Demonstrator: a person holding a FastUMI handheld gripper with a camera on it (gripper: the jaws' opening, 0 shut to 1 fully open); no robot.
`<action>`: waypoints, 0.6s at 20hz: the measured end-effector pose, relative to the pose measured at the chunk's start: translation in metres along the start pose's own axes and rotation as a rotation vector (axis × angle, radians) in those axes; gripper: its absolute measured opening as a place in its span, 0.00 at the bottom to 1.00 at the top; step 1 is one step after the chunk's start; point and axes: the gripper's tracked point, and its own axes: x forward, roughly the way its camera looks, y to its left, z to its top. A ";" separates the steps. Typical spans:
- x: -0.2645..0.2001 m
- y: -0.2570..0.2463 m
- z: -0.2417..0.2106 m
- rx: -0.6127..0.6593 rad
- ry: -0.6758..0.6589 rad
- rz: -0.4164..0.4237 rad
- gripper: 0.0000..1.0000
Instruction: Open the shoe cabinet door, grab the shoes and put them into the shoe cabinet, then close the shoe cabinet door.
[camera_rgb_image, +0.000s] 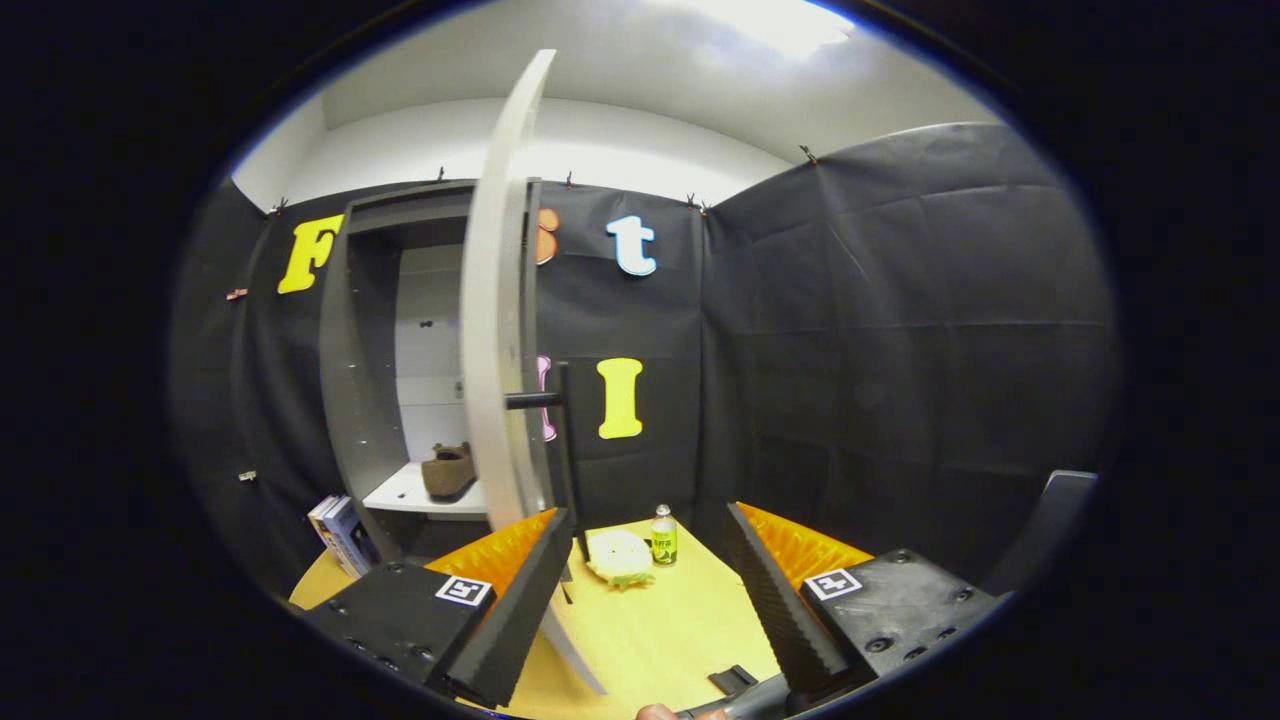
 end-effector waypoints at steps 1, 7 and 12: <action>0.009 -0.005 0.001 0.005 0.001 -0.008 0.98; 0.052 -0.016 0.003 0.001 0.017 -0.008 0.98; 0.053 -0.009 0.000 0.033 0.017 0.009 0.98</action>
